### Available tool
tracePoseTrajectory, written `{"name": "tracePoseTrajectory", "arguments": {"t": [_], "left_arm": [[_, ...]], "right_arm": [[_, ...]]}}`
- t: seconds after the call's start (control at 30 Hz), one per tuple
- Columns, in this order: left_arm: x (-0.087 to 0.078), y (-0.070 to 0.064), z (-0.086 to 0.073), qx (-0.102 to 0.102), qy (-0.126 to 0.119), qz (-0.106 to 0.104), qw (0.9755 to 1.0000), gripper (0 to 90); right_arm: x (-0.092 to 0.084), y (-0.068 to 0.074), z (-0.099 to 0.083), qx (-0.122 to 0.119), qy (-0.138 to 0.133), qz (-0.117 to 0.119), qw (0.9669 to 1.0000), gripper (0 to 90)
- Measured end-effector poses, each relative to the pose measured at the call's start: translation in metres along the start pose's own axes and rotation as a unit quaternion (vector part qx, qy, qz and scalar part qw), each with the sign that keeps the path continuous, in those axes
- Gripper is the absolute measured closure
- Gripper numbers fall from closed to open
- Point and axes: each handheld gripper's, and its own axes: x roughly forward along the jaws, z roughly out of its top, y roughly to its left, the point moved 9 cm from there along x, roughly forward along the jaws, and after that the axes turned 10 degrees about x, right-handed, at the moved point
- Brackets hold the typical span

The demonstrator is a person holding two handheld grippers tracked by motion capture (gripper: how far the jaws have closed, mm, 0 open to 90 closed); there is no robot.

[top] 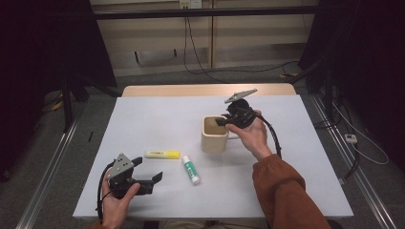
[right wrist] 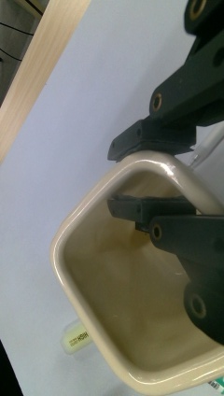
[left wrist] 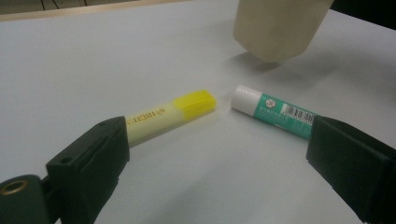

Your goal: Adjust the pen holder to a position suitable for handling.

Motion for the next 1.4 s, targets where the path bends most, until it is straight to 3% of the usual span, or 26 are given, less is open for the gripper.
{"name": "tracePoseTrajectory", "arguments": {"t": [0.7, 0.93, 1.13, 1.3, 1.4], "left_arm": [[0.000, 0.000, -0.001, -0.002, 0.002, 0.001, 1.0000, 5.8], [0.001, 0.000, -0.001, -0.002, 0.001, -0.001, 1.0000, 5.8], [0.001, 0.000, -0.001, -0.002, 0.003, -0.001, 1.0000, 5.8], [0.000, 0.001, -0.001, -0.002, 0.001, 0.000, 1.0000, 5.8], [0.000, 0.001, -0.001, -0.002, 0.003, -0.001, 1.0000, 5.8]], "right_arm": [[0.012, 0.010, -0.020, 0.004, 0.027, -0.010, 0.9996, 71.5], [0.013, 0.011, -0.020, -0.011, 0.032, -0.015, 0.9993, 71.5], [0.013, 0.011, -0.021, -0.009, 0.032, -0.012, 0.9994, 71.2], [0.012, 0.010, -0.022, 0.008, 0.018, 0.004, 0.9998, 70.1], [0.012, 0.011, -0.021, 0.002, 0.017, 0.005, 0.9998, 67.5]]}}
